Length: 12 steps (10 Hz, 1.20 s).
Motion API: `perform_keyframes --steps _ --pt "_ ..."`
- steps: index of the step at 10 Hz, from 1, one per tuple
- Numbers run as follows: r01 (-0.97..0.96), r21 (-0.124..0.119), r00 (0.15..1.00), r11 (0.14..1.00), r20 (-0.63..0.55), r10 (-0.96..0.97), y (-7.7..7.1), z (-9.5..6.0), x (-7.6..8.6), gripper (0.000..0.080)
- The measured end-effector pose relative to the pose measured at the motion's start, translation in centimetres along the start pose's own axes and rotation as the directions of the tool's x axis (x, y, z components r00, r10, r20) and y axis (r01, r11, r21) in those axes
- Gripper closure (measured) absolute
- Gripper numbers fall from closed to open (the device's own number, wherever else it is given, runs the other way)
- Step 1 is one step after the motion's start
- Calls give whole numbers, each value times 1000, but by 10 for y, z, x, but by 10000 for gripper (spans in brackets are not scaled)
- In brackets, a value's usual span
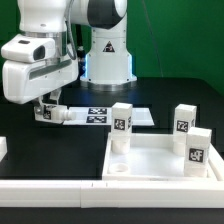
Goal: Assemble square table
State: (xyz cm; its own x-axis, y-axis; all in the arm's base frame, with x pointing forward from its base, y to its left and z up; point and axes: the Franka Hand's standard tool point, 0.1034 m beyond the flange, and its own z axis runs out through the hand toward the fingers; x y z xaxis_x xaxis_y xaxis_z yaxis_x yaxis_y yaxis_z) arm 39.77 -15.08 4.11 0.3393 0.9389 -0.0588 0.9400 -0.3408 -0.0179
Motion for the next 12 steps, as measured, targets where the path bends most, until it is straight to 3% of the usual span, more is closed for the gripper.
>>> perform_keyframes --steps 1,2,3,4,7,9,10,12 --pt "179 -19 984 984 2 -179 4 -3 3 518" --pt "300 -31 954 953 8 -300 8 -8 17 518" --pt "441 -58 898 896 32 -440 11 -10 31 518" --pt "571 -64 821 818 56 -569 9 -9 30 518" --pt "707 -35 706 706 79 -704 8 -7 23 518" --pt "836 -5 547 549 89 -832 6 -4 12 518" --pt "905 22 422 426 83 -903 6 -5 4 518" --pt "931 38 359 362 79 -930 7 -5 0 518"
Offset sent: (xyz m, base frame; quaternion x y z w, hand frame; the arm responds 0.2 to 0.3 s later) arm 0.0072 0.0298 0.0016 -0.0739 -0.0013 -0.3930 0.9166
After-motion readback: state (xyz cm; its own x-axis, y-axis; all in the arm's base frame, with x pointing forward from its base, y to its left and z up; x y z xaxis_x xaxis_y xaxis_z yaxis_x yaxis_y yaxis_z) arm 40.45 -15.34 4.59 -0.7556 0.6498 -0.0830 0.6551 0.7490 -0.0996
